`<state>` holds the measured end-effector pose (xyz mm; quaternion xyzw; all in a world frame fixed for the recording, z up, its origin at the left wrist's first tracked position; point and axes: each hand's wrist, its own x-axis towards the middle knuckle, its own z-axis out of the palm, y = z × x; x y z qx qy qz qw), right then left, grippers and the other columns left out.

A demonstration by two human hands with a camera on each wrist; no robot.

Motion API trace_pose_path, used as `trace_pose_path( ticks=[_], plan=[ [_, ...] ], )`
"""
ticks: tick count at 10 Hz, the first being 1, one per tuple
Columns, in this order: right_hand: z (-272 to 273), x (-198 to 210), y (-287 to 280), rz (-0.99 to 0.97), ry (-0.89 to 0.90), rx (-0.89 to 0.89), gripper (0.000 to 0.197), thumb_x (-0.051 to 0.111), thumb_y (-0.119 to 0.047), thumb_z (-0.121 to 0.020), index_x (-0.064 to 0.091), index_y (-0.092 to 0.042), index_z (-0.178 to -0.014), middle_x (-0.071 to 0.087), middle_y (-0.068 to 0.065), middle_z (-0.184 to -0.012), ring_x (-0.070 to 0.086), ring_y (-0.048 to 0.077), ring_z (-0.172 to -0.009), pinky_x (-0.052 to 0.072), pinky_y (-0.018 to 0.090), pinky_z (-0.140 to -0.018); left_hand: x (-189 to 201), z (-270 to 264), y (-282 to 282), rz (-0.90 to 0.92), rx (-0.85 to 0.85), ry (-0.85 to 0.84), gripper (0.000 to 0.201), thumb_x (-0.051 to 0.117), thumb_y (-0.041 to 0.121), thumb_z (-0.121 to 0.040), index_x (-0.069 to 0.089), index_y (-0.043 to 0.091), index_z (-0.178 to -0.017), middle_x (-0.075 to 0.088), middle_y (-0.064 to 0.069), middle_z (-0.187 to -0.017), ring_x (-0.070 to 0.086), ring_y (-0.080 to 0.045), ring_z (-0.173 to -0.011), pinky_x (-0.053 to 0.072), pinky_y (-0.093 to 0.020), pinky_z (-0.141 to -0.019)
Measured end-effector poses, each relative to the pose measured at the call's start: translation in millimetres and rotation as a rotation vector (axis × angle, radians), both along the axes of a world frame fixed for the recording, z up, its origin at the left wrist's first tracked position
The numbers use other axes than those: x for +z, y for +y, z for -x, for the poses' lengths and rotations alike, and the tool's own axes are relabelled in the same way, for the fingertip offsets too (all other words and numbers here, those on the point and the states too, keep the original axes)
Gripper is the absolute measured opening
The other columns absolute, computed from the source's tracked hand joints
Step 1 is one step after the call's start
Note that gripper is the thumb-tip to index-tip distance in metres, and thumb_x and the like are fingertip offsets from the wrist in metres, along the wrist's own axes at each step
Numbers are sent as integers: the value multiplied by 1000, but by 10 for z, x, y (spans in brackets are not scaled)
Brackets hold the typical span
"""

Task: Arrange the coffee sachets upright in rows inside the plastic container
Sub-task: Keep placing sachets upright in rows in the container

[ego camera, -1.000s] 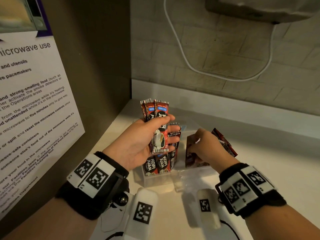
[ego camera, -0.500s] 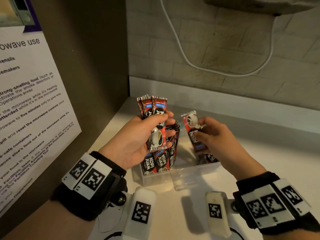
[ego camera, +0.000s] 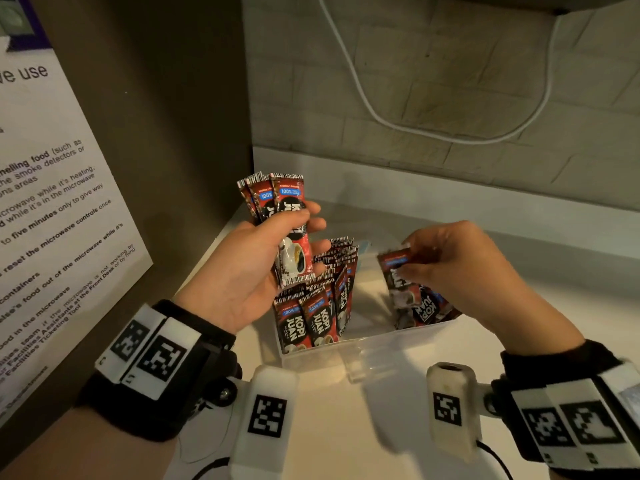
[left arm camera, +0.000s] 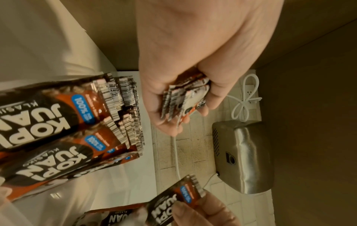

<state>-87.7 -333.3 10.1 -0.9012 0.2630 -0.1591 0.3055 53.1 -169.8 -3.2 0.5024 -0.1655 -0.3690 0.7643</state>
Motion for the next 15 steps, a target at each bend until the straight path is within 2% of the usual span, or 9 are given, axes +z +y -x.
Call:
trace_pose_path(
  ticks=[1,2,4,5,6,8,10,13,15],
  plan=[
    [-103,-120,17,-22,129,68,7,72,-5,-79,73,-12,-80,60,-14,-50,56,2,-42,41,9,-44,-14,-15,11,5,9,-2,13,58,18,-91,71,18,-90,72,-4,-94,70,-20,-82,57,-32,-65],
    [-206,-277,54,-153,203,136,5,69,-2,-83,72,-6,-82,70,3,-65,64,4,-49,50,14,-50,-25,-2,18,5,-5,-4,13,58,18,-92,71,17,-92,72,-4,-95,70,-19,-81,57,-33,-67],
    [-319,-498,102,-241,203,103,16,71,7,-76,63,-5,-70,69,14,-69,68,20,-57,59,32,-60,-50,-9,45,18,-2,-5,13,57,17,-92,70,17,-91,72,-5,-93,69,-21,-84,57,-33,-67],
    [-357,-549,123,-281,132,71,30,74,7,-74,53,-11,-63,62,3,-58,62,8,-46,52,22,-49,-56,-13,53,23,-1,-3,12,57,17,-92,70,17,-92,72,-4,-93,70,-21,-84,57,-33,-67],
    [-397,-572,143,-246,68,42,32,76,5,-72,52,-13,-61,62,2,-58,60,6,-43,53,23,-49,-57,-5,45,28,-4,-4,13,58,17,-92,70,17,-91,72,-5,-93,69,-21,-84,57,-34,-68],
    [-425,-619,122,-176,30,24,31,79,-1,-71,56,-20,-63,65,-4,-64,61,5,-51,56,29,-61,-69,-10,37,27,-1,-5,12,57,17,-92,70,17,-92,72,-4,-92,69,-20,-84,57,-33,-68],
    [-442,-704,75,-169,13,-13,30,82,-3,-68,53,-13,-67,68,6,-72,68,23,-67,59,37,-65,-72,-7,29,26,-3,-1,12,57,16,-92,69,16,-92,72,-6,-92,68,-22,-85,57,-32,-65],
    [-409,-672,108,-85,152,-53,58,89,-23,-61,44,-16,-96,56,-3,-88,53,12,-70,36,19,-51,-32,-51,66,26,16,-20,12,58,18,-90,70,17,-92,72,-4,-91,70,-20,-82,58,-33,-67],
    [-298,-435,255,-58,91,26,35,83,-30,-63,56,-17,-80,63,-2,-77,54,13,-63,41,23,-51,19,-161,170,48,75,-32,14,56,18,-92,70,18,-89,72,-3,-85,71,-18,-75,59,-33,-65]
  ],
)
